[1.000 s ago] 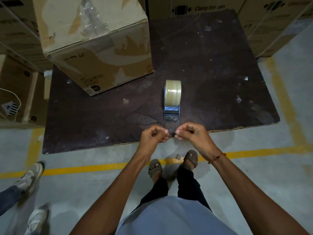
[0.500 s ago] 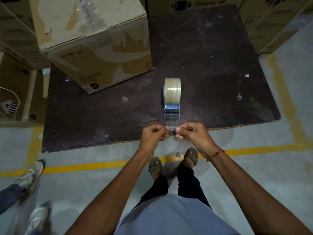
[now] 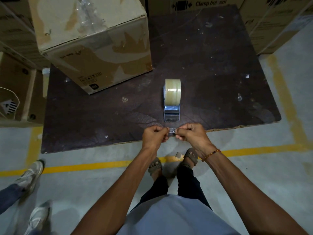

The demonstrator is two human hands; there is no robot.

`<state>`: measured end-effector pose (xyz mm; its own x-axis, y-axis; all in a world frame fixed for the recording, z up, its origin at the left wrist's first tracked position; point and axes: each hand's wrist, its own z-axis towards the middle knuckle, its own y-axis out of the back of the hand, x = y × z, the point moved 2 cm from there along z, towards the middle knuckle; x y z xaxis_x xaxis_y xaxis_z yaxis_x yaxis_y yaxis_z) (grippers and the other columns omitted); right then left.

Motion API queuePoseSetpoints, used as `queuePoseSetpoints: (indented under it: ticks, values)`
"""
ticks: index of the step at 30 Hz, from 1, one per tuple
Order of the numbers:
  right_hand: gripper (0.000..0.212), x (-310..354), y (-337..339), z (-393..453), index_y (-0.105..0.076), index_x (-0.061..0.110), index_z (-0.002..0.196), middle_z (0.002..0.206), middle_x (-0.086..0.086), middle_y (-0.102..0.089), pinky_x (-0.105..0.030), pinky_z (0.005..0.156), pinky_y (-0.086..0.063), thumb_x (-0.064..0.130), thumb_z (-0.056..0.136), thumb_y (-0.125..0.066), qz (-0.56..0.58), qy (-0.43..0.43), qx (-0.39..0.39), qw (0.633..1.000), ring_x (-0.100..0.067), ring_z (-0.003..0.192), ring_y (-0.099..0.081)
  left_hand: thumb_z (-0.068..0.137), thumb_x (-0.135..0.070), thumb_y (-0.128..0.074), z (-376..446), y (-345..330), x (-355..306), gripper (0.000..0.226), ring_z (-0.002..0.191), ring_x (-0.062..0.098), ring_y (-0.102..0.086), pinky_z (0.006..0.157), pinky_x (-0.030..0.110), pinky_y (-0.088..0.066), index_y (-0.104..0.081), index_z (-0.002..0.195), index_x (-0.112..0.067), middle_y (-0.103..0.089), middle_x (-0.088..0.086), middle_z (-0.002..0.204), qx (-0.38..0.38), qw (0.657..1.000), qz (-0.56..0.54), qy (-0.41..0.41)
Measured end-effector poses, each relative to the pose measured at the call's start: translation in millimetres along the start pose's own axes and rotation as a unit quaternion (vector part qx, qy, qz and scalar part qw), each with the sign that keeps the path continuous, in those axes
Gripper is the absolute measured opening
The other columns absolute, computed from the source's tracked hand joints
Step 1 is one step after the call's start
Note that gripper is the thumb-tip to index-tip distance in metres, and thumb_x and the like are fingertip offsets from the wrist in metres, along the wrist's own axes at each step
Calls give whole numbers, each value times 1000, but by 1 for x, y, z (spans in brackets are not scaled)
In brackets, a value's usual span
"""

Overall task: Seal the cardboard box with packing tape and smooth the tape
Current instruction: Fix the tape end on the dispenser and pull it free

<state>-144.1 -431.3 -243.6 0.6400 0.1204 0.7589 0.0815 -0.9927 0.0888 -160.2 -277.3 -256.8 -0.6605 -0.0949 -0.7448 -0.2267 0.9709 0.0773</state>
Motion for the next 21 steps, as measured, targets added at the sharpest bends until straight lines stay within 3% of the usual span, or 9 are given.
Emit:
queuePoseSetpoints:
  ticks: [13, 15, 19, 21]
  values:
    - [5, -1, -3, 1, -68, -3, 80, 67, -13, -66, -17, 54, -51, -5, 85, -70, -16, -7, -13, 1000, -8, 52, -58, 87, -6, -71, -1, 0, 0, 17, 54, 10, -57, 55, 19, -51, -67, 71, -6, -63, 5, 59, 5, 1000, 16, 2]
    - [12, -2, -5, 0, -64, 4, 78, 65, -11, -64, -23, 56, -50, -5, 83, -70, -32, 5, -26, 999, -14, 56, -57, 86, -5, -72, -1, -1, 0, 22, 53, 11, -57, 56, 21, -51, -66, 66, -9, -62, 3, 56, 0, 1000, 14, 1]
    - [43, 0, -3, 0, -38, 18, 86, 71, -13, -55, -25, 52, -49, -10, 80, -70, 1, 13, -37, 999, -17, 56, -58, 86, -4, -72, 0, -1, 0, 21, 50, 10, -55, 54, 21, -50, -66, 66, -8, -62, 5, 55, 0, 1000, 14, 3]
    - [45, 0, -1, 0, -37, 18, 91, 75, -14, -56, -25, 53, -50, -10, 81, -71, 10, 11, -27, 1000, -17, 57, -60, 86, -4, -72, 0, 0, 0, 21, 50, 11, -55, 54, 21, -50, -66, 66, -8, -62, 4, 55, 3, 1000, 16, 4]
